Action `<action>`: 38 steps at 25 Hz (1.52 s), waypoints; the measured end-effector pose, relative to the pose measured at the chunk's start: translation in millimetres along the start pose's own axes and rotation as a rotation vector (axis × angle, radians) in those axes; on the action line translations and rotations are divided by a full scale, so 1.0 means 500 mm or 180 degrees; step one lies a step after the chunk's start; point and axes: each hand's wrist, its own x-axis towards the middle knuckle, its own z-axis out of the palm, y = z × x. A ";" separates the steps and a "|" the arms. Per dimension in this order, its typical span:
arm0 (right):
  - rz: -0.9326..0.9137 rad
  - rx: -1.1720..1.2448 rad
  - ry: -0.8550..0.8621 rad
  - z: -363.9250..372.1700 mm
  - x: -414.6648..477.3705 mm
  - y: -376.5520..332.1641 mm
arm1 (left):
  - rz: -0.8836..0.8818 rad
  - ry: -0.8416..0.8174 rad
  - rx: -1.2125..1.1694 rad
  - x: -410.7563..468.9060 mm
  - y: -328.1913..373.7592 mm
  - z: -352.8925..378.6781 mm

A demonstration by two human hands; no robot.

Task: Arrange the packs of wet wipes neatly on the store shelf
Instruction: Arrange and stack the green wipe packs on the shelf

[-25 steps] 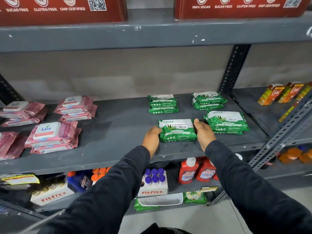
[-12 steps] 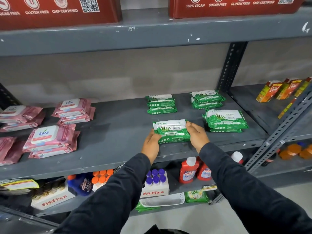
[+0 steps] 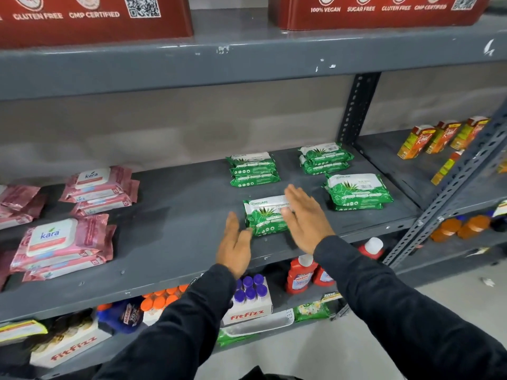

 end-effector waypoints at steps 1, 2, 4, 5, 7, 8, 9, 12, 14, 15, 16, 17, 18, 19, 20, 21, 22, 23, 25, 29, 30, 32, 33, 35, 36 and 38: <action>-0.0282 -0.0519 -0.0229 0.005 -0.002 -0.013 | 0.0317 0.0090 0.0732 0.000 -0.027 -0.026; -0.0443 -0.0906 -0.0428 0.011 -0.005 -0.022 | 0.0580 0.0146 0.1460 0.003 -0.055 -0.054; -0.0554 -0.1332 -0.0562 0.025 -0.009 -0.022 | 0.0743 0.0188 0.2455 0.002 -0.095 -0.100; -0.0559 -0.1450 -0.0512 0.031 -0.012 -0.017 | 0.0743 0.0195 0.2699 0.000 -0.108 -0.114; -0.0548 -0.1636 -0.0465 0.037 -0.020 -0.016 | 0.0774 0.0126 0.2969 -0.003 -0.119 -0.123; -0.0542 -0.1669 -0.0526 0.036 -0.022 -0.020 | 0.0791 0.0078 0.3049 -0.006 -0.120 -0.122; -0.0556 -0.1648 -0.0612 0.030 -0.020 -0.024 | 0.0790 0.0038 0.3092 -0.009 -0.120 -0.122; -0.0380 -0.1367 -0.0536 -0.018 -0.002 -0.014 | 0.0722 -0.0003 0.3039 -0.011 -0.124 -0.132; 0.0109 -0.1019 0.0130 -0.070 0.034 0.046 | 0.0734 -0.0023 0.3212 -0.012 -0.130 -0.133; 0.0451 -0.0986 0.0355 -0.100 0.051 0.090 | 0.0742 -0.0041 0.3318 -0.013 -0.132 -0.131; 0.0769 -0.1085 0.0392 -0.128 0.065 0.134 | 0.0736 -0.0041 0.3411 -0.014 -0.133 -0.129; 0.1015 -0.1225 0.0289 -0.149 0.073 0.176 | 0.0727 -0.0026 0.3470 -0.015 -0.133 -0.127; 0.1157 -0.1347 0.0124 -0.158 0.077 0.212 | 0.0729 -0.0006 0.3490 -0.014 -0.133 -0.126; 0.1200 -0.1398 -0.0028 -0.158 0.077 0.238 | 0.0725 0.0015 0.3485 -0.014 -0.132 -0.125; 0.1167 -0.1405 -0.0109 -0.152 0.072 0.254 | 0.0722 0.0040 0.3481 -0.015 -0.131 -0.124; 0.1097 -0.1398 -0.0121 -0.139 0.063 0.265 | 0.0722 0.0050 0.3493 -0.016 -0.131 -0.124; 0.1010 -0.1399 -0.0042 -0.126 0.053 0.271 | 0.0716 0.0053 0.3520 -0.018 -0.132 -0.122; 0.0933 -0.1388 0.0108 -0.114 0.042 0.275 | 0.0708 0.0058 0.3548 -0.020 -0.135 -0.121; 0.0788 -0.1379 0.0394 -0.097 0.028 0.284 | 0.0681 0.0070 0.3611 -0.019 -0.137 -0.120; 0.0645 -0.1372 0.0542 -0.098 0.032 0.295 | 0.0612 0.0143 0.3681 -0.019 -0.133 -0.114; 0.0643 -0.1407 0.0536 -0.101 0.037 0.290 | 0.0583 0.0158 0.3697 -0.020 -0.133 -0.114; 0.0679 -0.1458 0.0317 -0.120 0.049 0.280 | 0.0528 0.0170 0.3710 -0.021 -0.132 -0.112; 0.0684 -0.1480 0.0102 -0.135 0.057 0.277 | 0.0510 0.0178 0.3714 -0.020 -0.132 -0.112; 0.0569 -0.1563 -0.0427 -0.172 0.079 0.272 | 0.0488 0.0167 0.3736 -0.018 -0.132 -0.114; 0.0444 -0.1664 -0.0735 -0.190 0.092 0.272 | 0.0481 0.0153 0.3748 -0.016 -0.132 -0.115; 0.0246 -0.1916 -0.1352 -0.215 0.121 0.268 | 0.0463 0.0147 0.3774 -0.015 -0.130 -0.113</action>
